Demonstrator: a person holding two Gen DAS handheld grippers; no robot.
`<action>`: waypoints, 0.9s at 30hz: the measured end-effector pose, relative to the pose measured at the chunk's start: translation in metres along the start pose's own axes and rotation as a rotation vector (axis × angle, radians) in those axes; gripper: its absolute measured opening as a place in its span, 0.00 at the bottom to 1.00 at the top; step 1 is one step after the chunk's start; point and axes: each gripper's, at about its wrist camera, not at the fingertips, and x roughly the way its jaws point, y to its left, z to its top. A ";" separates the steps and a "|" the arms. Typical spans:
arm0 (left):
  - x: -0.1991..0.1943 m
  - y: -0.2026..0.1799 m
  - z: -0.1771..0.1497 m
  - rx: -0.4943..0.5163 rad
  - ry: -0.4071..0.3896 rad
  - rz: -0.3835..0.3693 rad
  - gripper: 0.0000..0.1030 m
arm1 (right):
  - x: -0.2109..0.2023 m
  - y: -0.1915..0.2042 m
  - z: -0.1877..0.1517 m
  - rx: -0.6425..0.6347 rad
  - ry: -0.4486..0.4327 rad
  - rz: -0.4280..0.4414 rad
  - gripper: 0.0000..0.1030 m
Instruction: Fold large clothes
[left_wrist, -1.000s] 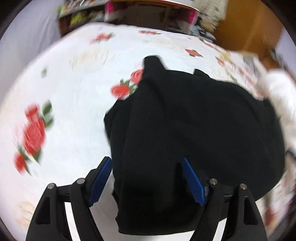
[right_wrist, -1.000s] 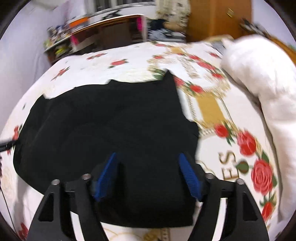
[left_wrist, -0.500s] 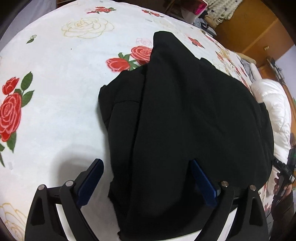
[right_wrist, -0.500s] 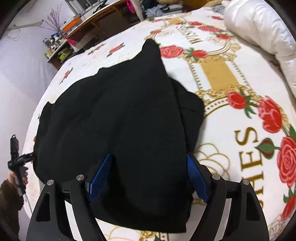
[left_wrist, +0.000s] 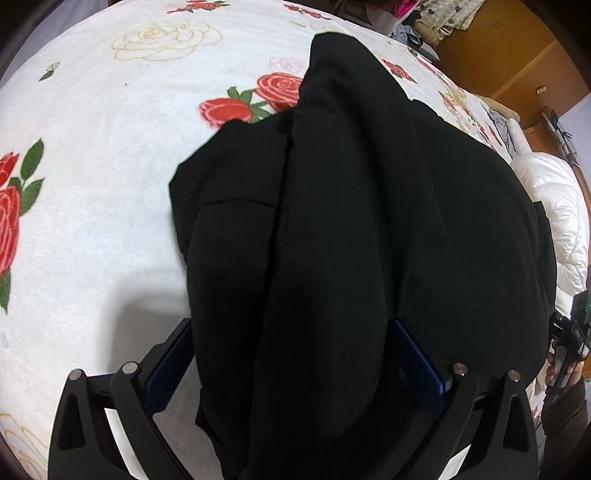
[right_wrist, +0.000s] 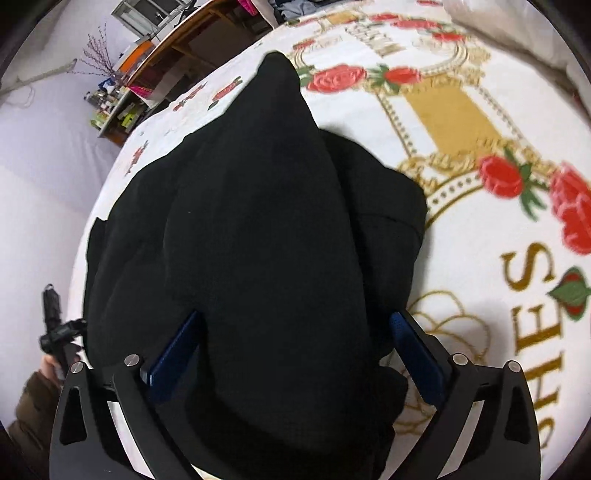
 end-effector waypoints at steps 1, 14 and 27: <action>0.001 0.001 0.000 -0.005 0.009 -0.005 1.00 | 0.002 -0.004 0.000 0.011 0.007 0.018 0.99; 0.021 0.000 0.007 0.006 0.117 -0.005 1.00 | 0.031 -0.020 0.007 0.055 0.147 0.158 1.00; 0.021 -0.017 0.009 0.062 0.124 -0.011 0.72 | 0.030 -0.006 0.004 -0.016 0.154 0.160 0.81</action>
